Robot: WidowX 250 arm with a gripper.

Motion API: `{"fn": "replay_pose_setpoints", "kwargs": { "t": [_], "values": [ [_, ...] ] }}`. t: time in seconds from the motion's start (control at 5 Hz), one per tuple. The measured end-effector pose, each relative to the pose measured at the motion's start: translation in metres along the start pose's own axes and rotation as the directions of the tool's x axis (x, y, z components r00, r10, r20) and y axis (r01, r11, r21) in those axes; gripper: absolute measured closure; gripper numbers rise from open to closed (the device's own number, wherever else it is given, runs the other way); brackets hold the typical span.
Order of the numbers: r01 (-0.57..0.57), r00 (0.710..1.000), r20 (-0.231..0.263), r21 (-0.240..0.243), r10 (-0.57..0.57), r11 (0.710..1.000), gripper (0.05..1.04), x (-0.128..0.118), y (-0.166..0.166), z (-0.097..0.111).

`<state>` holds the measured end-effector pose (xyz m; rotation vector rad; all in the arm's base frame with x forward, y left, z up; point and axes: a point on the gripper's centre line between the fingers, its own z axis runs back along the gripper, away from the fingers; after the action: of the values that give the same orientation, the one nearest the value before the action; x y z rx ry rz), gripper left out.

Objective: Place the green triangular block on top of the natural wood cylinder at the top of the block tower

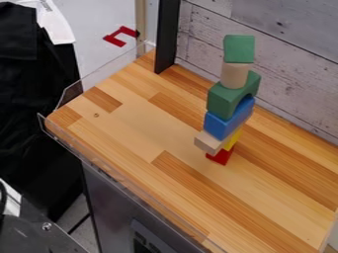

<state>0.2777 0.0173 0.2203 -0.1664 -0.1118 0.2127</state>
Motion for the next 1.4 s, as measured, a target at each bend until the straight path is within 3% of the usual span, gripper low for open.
{"fn": "replay_pose_setpoints", "kwargs": {
  "t": [0.4, 0.8, 1.0, 1.4],
  "values": [
    [-0.012, 0.997, -0.072, 0.066, 0.017, 0.998, 0.085, -0.009, 0.041, -0.031],
    [0.029, 0.995, -0.098, 0.171, -0.012, 0.985, 0.085, -0.01, 0.053, -0.052],
    [-0.008, 0.987, -0.154, 0.179, 0.036, 0.984, 0.085, -0.012, 0.052, -0.06],
    [-0.017, 0.986, -0.163, 0.181, 0.047, 0.983, 0.085, -0.012, 0.052, -0.061]
  ]
}}
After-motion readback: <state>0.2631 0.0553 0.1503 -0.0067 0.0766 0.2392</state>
